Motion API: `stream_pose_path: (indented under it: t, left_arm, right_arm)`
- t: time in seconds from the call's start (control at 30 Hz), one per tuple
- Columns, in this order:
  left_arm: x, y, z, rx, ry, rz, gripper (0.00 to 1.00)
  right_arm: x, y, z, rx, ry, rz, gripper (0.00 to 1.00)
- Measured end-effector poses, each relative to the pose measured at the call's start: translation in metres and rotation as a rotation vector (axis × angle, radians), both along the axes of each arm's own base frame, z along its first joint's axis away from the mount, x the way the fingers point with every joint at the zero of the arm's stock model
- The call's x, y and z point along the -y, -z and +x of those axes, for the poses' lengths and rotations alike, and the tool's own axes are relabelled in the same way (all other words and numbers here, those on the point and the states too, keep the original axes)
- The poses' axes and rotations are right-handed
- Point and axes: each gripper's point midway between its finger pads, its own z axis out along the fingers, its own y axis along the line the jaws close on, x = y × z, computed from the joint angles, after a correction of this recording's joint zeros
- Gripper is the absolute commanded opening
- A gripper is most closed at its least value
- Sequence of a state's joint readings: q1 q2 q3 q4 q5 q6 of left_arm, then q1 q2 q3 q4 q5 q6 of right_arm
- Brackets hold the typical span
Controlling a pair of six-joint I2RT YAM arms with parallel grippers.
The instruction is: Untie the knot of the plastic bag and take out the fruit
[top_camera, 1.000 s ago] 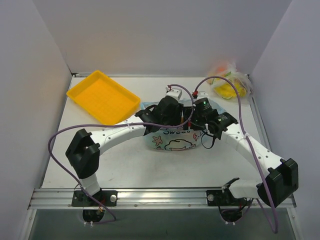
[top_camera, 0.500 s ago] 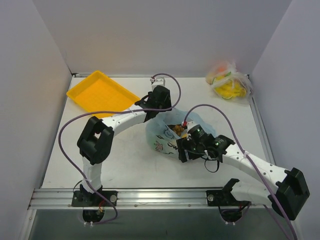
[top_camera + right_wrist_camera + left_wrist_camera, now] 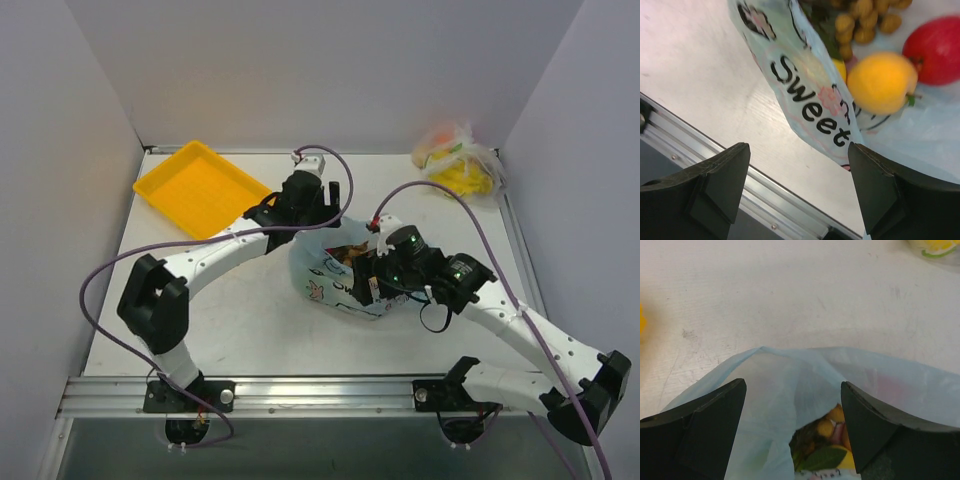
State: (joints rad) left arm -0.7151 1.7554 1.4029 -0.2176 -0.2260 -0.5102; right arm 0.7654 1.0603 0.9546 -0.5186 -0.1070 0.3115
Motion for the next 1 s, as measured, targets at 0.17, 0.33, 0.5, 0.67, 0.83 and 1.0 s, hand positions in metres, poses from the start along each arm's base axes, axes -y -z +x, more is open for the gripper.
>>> stream_pose_path:
  t: [0.17,0.33,0.5,0.67,0.83,1.0]
  left_arm:
    - [-0.012,-0.068,-0.042,0.118,0.053,-0.048,0.90]
    - [-0.017,-0.114,-0.077,0.224,0.100,-0.055,0.90]
    - [-0.019,-0.097,-0.093,0.206,0.142,0.025,0.90]
    - [-0.011,-0.060,-0.099,0.161,0.236,0.146,0.91]
    - [0.022,-0.030,-0.102,0.137,0.399,0.233,0.92]
    - [0.051,0.000,-0.107,0.097,0.540,0.273,0.91]
  right_arm:
    - [-0.006,-0.056,0.019,0.119,-0.001,0.047,0.81]
    - [0.006,-0.083,0.030,0.198,0.016,0.000,0.82]
    - [0.027,-0.104,0.045,0.280,0.057,-0.071,0.88]
    - [0.066,-0.108,0.074,0.305,0.182,-0.159,0.96]
    - [0.086,-0.092,0.095,0.253,0.245,-0.229,0.97]
    - [0.084,-0.069,0.105,0.187,0.244,-0.260,0.88]
